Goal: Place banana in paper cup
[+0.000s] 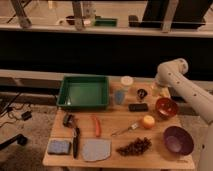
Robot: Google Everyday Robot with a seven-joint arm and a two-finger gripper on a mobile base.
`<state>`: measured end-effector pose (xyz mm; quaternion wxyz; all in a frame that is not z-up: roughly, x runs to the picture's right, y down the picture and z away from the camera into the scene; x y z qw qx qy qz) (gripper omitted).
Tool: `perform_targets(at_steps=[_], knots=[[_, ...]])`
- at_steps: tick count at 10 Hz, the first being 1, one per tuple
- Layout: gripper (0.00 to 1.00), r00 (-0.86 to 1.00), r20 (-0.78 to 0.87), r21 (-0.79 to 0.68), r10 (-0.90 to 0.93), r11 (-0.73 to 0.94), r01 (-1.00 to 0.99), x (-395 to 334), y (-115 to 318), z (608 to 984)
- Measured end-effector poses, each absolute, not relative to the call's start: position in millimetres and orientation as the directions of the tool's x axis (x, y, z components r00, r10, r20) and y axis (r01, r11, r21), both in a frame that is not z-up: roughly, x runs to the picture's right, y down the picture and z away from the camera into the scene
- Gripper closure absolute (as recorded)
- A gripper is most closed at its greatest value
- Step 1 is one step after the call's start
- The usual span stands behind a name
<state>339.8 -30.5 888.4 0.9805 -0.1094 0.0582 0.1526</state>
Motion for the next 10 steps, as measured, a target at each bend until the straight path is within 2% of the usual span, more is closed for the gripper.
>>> perform_targets(at_steps=[10], knots=[[0.20, 0.854, -0.262, -0.173, 0.449, 0.849, -0.500, 386.0, -20.5, 953.7]])
